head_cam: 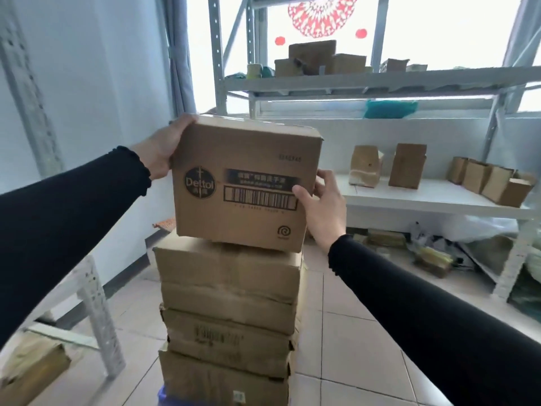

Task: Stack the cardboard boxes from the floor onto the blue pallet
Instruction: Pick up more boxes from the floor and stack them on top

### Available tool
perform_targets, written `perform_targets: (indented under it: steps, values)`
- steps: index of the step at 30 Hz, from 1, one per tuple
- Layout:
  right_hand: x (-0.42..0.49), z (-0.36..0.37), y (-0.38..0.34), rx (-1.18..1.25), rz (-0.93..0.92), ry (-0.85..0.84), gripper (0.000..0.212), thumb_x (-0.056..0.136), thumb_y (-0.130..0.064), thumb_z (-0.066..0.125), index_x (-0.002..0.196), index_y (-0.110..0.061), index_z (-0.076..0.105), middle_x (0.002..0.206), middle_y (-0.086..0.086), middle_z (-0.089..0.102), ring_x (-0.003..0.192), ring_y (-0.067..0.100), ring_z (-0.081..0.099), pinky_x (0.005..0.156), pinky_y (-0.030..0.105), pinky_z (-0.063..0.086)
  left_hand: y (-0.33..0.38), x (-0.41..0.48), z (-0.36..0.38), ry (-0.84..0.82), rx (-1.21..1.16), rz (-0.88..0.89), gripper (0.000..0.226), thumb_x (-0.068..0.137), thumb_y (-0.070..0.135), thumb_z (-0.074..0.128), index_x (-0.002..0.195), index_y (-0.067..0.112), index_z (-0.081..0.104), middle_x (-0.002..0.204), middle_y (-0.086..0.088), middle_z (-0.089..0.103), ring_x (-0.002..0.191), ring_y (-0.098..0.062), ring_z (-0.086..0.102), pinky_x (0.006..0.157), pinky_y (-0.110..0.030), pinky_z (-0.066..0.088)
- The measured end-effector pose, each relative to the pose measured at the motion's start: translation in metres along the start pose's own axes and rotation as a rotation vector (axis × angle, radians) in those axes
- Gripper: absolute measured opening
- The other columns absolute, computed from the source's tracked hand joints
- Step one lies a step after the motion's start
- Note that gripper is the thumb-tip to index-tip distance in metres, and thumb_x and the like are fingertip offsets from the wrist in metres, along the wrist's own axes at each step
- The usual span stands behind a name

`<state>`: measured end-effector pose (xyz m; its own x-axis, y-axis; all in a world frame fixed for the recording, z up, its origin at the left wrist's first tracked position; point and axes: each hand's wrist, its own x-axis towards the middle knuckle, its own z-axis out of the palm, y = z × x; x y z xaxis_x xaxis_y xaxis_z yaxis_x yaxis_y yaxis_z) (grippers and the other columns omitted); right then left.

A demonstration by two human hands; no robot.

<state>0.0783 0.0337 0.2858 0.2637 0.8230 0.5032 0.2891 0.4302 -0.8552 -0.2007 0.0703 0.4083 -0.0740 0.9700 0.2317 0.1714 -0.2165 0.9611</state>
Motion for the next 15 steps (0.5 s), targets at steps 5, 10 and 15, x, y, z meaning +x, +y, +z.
perform_targets:
  steps: [5,10,15]
  values:
    - [-0.013,0.023,0.002,-0.009,-0.01,-0.016,0.04,0.091,-0.043,0.069,0.127,-0.041,0.051,0.128,-0.011,0.071,0.114,0.012,0.069,0.097,0.046,0.057,-0.029,0.002,-0.023,0.018,-0.02,-0.017,0.033,0.091,0.056,0.056,0.1,0.024,0.059,0.085,0.003,0.06,0.079,-0.013,0.058,0.063,-0.027,0.045]
    - [-0.015,0.031,-0.003,-0.019,-0.01,-0.012,0.049,0.087,-0.048,0.07,0.13,-0.043,0.048,0.135,-0.008,0.068,0.12,0.014,0.067,0.1,0.047,0.056,-0.04,0.004,-0.034,0.005,-0.053,0.017,0.03,0.093,0.054,0.055,0.1,0.026,0.06,0.084,0.004,0.061,0.078,-0.012,0.059,0.065,-0.027,0.046]
    - [-0.024,0.032,0.004,-0.079,-0.039,0.001,0.057,0.091,-0.04,0.072,0.141,-0.033,0.045,0.142,-0.012,0.061,0.128,0.009,0.058,0.104,0.044,0.052,-0.052,0.007,-0.04,-0.032,-0.051,0.03,0.049,0.089,0.066,0.056,0.115,0.025,0.061,0.103,0.0,0.067,0.094,-0.015,0.064,0.086,-0.033,0.052]
